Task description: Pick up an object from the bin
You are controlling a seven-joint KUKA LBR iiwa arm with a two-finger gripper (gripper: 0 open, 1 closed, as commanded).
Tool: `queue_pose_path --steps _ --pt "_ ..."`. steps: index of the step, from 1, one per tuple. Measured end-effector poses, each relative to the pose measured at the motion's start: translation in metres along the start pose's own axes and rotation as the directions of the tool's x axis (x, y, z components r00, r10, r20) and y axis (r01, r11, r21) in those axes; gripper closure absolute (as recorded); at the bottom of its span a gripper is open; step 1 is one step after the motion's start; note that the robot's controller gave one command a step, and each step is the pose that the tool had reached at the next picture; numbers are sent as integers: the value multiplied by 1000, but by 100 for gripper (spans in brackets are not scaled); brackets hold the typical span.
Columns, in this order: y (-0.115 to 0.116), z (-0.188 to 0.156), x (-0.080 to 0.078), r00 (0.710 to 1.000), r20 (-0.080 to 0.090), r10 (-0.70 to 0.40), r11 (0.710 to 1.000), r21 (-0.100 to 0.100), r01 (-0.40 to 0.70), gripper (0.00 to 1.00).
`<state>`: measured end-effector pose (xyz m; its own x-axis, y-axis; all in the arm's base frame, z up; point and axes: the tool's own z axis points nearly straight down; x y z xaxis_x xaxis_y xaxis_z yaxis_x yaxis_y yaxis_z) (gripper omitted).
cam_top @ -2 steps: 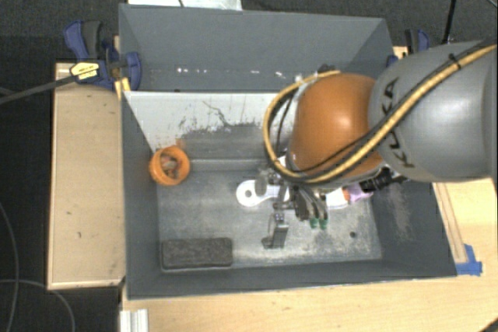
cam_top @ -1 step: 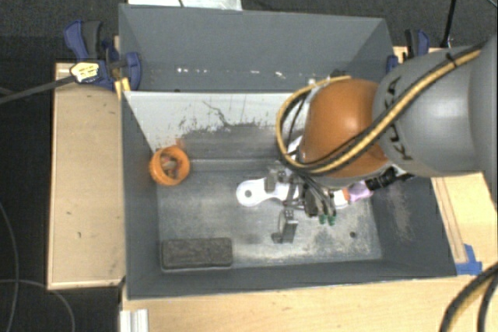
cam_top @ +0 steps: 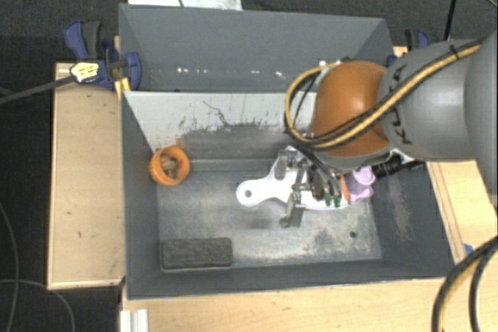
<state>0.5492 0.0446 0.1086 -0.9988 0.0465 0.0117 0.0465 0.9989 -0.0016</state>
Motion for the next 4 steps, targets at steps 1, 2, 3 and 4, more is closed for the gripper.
queue_pose_path --steps 1,2,3,4 --pt "17 -18 -28 999 25 -20 1000 -2 20 0" --pt "21 -9 -29 999 23 -34 999 -3 34 0" --pt "13 0 -25 999 13 -33 999 -3 33 0" --pt "-9 37 -34 990 15 -137 991 -2 137 100"
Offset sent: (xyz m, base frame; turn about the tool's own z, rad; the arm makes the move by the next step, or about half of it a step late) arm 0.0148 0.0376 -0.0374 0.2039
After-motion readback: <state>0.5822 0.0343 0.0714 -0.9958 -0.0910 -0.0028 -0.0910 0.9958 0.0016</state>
